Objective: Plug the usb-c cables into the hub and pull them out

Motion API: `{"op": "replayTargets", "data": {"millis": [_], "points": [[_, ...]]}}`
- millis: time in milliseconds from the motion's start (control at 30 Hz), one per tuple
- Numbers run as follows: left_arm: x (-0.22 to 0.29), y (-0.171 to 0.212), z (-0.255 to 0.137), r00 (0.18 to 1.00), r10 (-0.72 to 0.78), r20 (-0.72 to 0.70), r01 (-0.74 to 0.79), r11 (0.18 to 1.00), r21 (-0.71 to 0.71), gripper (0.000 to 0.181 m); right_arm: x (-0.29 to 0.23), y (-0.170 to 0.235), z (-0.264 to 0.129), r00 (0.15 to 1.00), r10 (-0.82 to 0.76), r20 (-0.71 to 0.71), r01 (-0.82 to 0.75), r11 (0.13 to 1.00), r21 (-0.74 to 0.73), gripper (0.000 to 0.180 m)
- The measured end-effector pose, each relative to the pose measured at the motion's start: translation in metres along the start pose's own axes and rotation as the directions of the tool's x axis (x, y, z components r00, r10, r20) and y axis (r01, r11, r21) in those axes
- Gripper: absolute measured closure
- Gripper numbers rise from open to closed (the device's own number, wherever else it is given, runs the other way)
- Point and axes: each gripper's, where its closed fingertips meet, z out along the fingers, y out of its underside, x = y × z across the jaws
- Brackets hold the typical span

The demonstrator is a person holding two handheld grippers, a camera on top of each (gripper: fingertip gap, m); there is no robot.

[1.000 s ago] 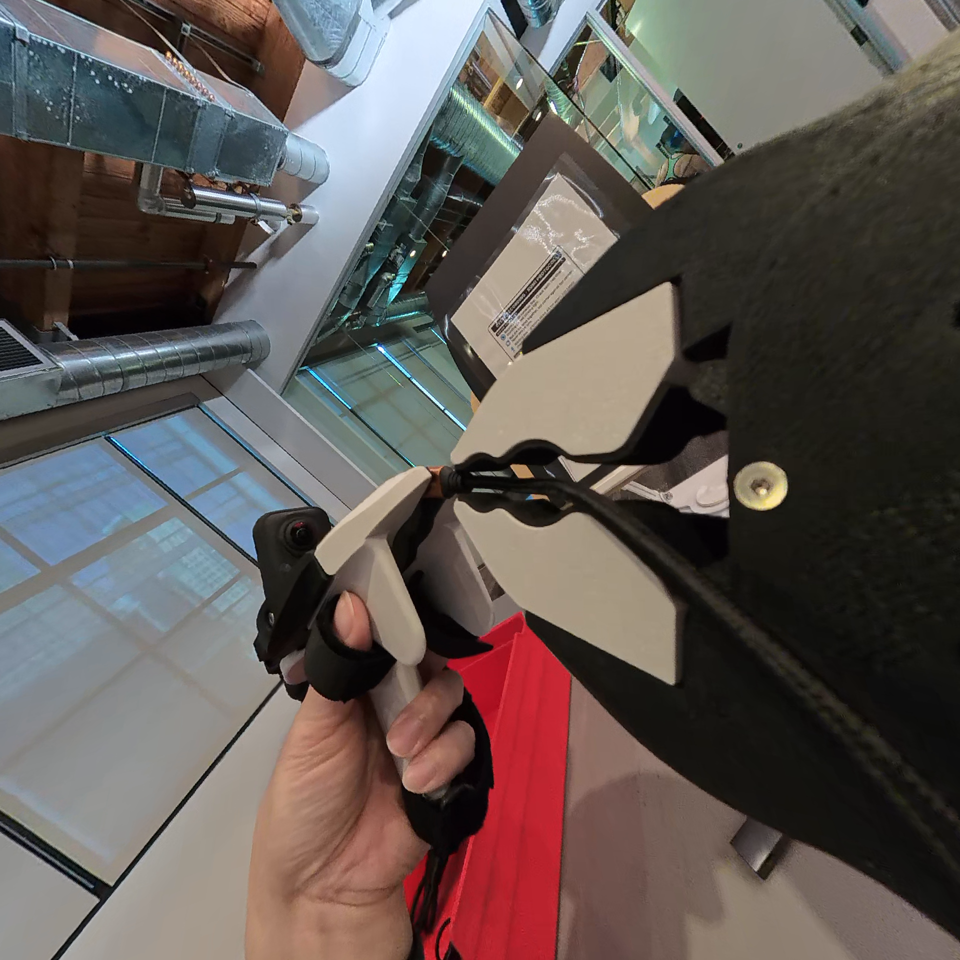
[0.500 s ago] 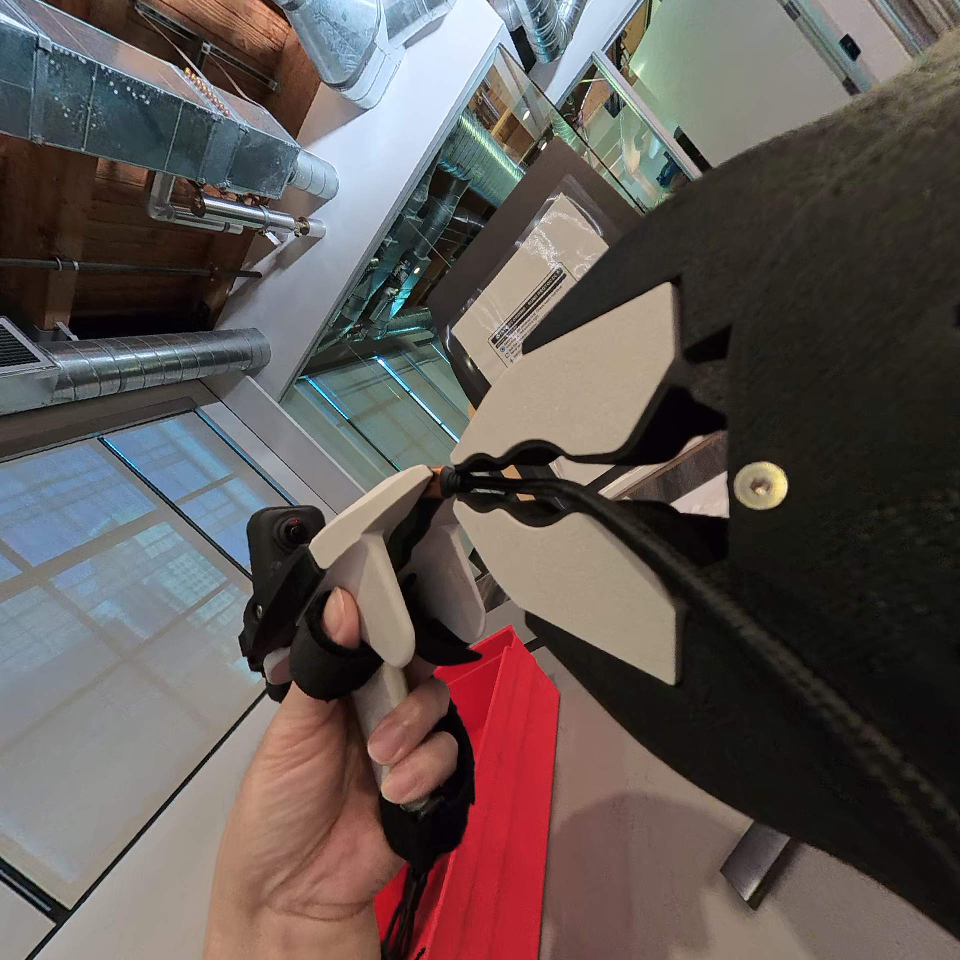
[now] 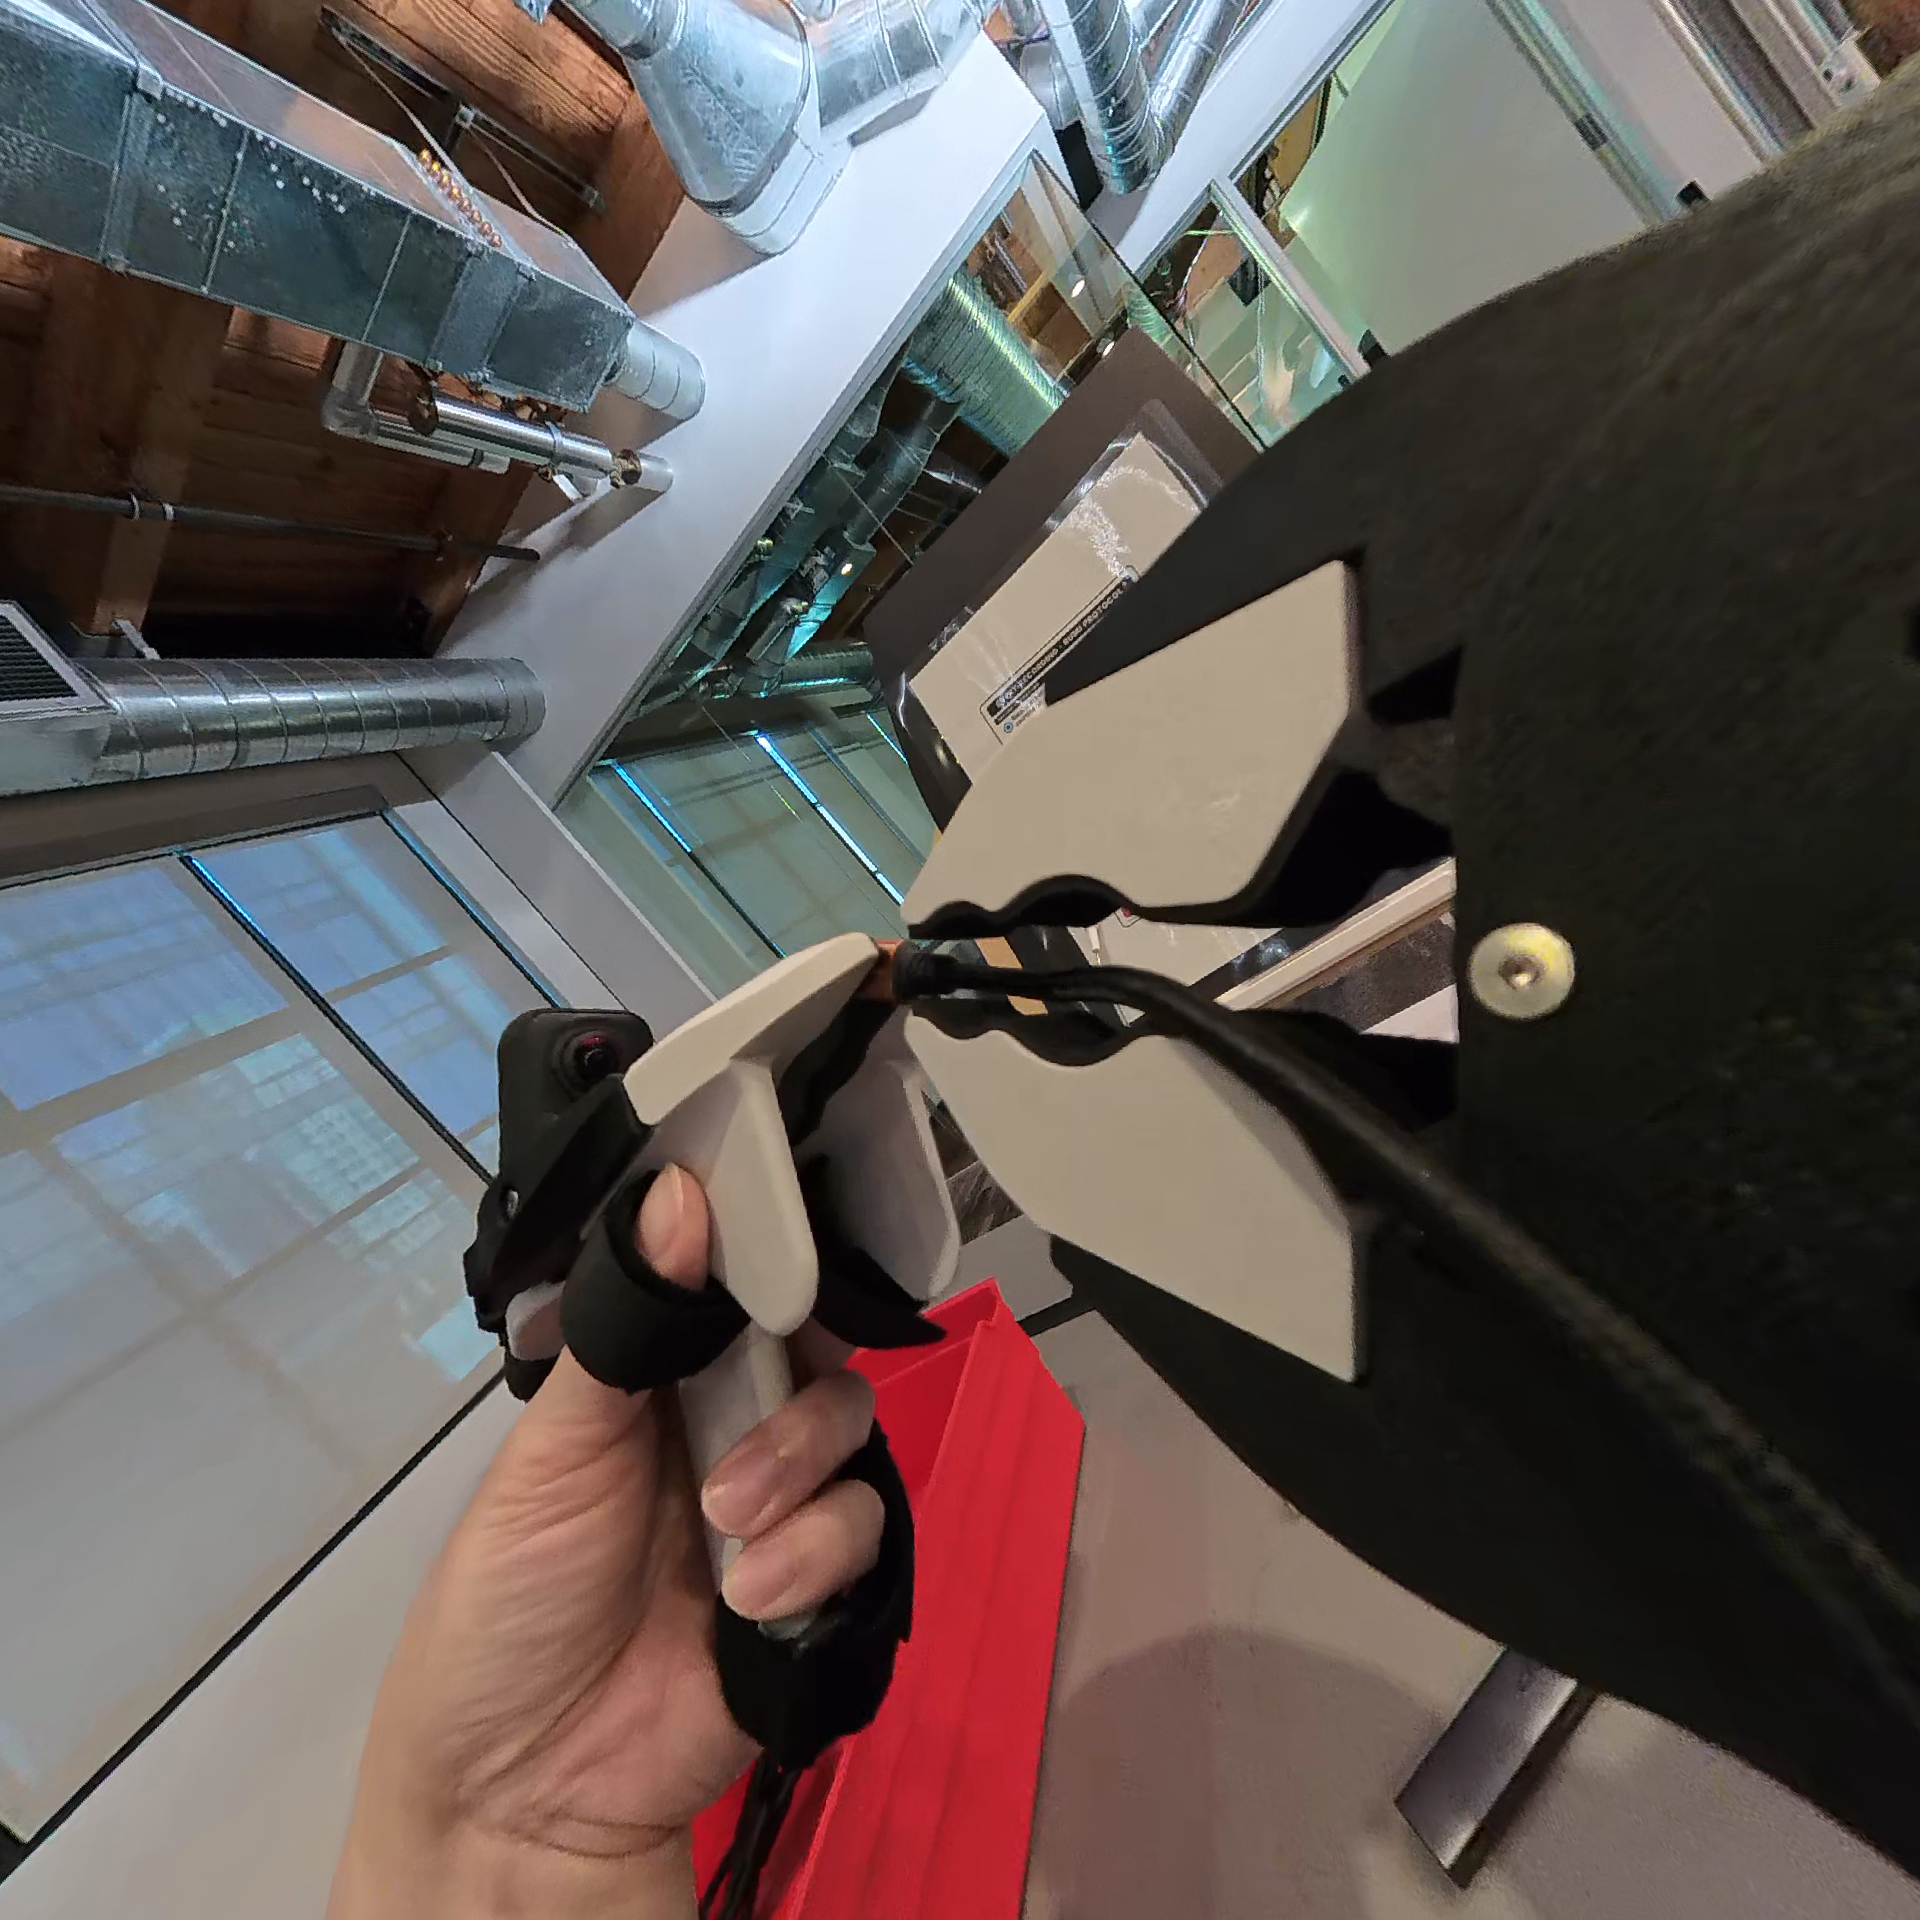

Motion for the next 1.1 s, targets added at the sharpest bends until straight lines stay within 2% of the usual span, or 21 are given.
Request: {"op": "replayTargets", "data": {"millis": [1100], "points": [[0.0004, -0.0002, -0.0008, 1.000, 0.000, 0.001, 0.000, 1.000, 0.002, 0.175, -0.0013, 0.0018, 0.0020, 1.000, -0.018, -0.015, 0.018, 1.000, -0.020, 0.171]]}}
